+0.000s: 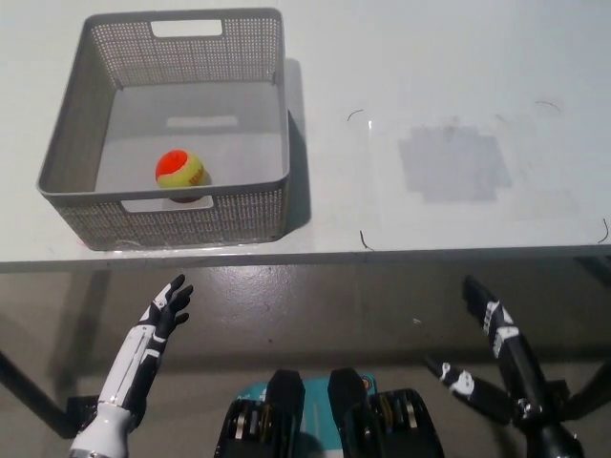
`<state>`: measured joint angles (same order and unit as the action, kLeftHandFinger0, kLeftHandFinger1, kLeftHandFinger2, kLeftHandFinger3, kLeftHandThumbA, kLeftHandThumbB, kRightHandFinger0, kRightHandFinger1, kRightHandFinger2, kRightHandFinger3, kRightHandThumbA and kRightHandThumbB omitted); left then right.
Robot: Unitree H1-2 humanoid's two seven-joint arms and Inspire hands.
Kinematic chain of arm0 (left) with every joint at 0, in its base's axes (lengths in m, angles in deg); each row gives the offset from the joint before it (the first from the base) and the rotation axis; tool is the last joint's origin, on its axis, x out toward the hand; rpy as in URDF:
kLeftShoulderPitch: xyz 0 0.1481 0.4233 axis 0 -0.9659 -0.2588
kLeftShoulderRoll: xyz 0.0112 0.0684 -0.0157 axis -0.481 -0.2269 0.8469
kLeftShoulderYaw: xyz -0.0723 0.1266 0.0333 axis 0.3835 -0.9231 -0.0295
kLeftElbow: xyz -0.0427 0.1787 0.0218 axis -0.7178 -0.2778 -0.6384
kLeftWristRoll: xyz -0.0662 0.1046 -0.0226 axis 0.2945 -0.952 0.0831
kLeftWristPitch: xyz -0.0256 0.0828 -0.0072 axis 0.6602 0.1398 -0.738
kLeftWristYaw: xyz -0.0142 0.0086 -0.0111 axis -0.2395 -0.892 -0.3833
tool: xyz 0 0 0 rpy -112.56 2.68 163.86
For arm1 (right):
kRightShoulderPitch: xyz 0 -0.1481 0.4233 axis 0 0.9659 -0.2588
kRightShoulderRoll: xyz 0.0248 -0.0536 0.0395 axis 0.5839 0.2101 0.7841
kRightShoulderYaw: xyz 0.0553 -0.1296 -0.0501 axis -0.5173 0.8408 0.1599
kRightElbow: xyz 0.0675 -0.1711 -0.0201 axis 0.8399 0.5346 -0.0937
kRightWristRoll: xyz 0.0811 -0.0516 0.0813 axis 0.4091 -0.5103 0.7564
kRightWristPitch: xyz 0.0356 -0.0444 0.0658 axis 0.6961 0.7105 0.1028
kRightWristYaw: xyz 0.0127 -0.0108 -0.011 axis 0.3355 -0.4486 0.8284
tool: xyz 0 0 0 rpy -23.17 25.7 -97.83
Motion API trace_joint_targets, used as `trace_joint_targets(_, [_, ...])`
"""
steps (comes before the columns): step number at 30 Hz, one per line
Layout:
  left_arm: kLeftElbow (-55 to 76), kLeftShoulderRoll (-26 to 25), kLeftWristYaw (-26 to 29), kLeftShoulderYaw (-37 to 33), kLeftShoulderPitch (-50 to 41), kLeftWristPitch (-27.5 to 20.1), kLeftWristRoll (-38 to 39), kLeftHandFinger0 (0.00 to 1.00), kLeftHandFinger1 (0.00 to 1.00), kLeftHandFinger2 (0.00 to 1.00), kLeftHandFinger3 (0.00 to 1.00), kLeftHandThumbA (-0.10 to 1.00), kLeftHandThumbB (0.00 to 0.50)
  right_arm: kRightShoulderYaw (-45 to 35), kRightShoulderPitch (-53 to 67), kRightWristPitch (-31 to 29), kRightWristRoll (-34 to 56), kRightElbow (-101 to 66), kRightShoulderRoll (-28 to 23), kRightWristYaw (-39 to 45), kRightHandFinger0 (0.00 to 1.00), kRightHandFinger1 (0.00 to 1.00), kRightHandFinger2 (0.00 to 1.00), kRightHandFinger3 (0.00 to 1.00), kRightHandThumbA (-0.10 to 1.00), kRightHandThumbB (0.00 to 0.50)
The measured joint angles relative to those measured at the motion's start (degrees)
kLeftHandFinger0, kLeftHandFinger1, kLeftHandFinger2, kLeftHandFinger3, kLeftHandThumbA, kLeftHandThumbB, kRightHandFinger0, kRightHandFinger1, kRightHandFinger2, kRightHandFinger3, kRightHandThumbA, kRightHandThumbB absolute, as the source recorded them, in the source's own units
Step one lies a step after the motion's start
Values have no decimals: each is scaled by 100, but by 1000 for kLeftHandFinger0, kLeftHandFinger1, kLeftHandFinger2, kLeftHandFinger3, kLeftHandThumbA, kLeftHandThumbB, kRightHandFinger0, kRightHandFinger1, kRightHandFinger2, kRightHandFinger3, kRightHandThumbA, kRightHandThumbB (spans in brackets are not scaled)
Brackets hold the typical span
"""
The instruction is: Use the right hand to pick up a tennis ball and put it into a container on the left side
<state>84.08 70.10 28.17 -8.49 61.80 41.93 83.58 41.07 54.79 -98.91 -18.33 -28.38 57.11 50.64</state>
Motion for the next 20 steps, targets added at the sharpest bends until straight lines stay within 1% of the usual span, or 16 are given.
trace_joint_targets(3, [0,1,1,0,-51,0,-14,1000,1000,1000,1000,1000,101,-4,65,4,117,-2,24,88,1000,1000,1000,1000,1000,379])
trace_joint_targets(6, [0,2,2,0,-97,-3,-37,1000,1000,1000,1000,1000,102,-22,59,13,186,0,23,150,1000,1000,1000,1000,1000,389])
trace_joint_targets(7, [0,2,2,0,-111,-3,-45,1000,1000,1000,1000,1000,91,-25,56,18,196,1,23,171,1000,1000,1000,1000,1000,382])
trace_joint_targets(9, [1,2,2,0,-129,-3,-64,1000,1000,1000,1000,1000,88,-28,51,27,216,6,24,213,1000,1000,1000,1000,1000,394])
trace_joint_targets(11, [6,3,3,3,-140,-4,-74,1000,1000,1000,1000,1000,98,-29,42,48,234,10,26,244,1000,1000,1000,1000,1000,383])
trace_joint_targets(15, [8,10,4,4,-167,-5,-91,1000,1000,1000,1000,1000,103,-29,26,80,270,56,25,338,1000,1000,1000,1000,1000,386])
trace_joint_targets(16, [8,10,4,5,-169,-6,-92,1000,1000,1000,1000,1000,95,-30,24,89,273,61,26,348,1000,1000,1000,1000,1000,380])
trace_joint_targets(20, [14,11,5,5,-171,-7,-100,1000,1000,1000,1000,1000,104,-54,11,121,276,69,28,403,1000,1000,1000,1000,1000,390])
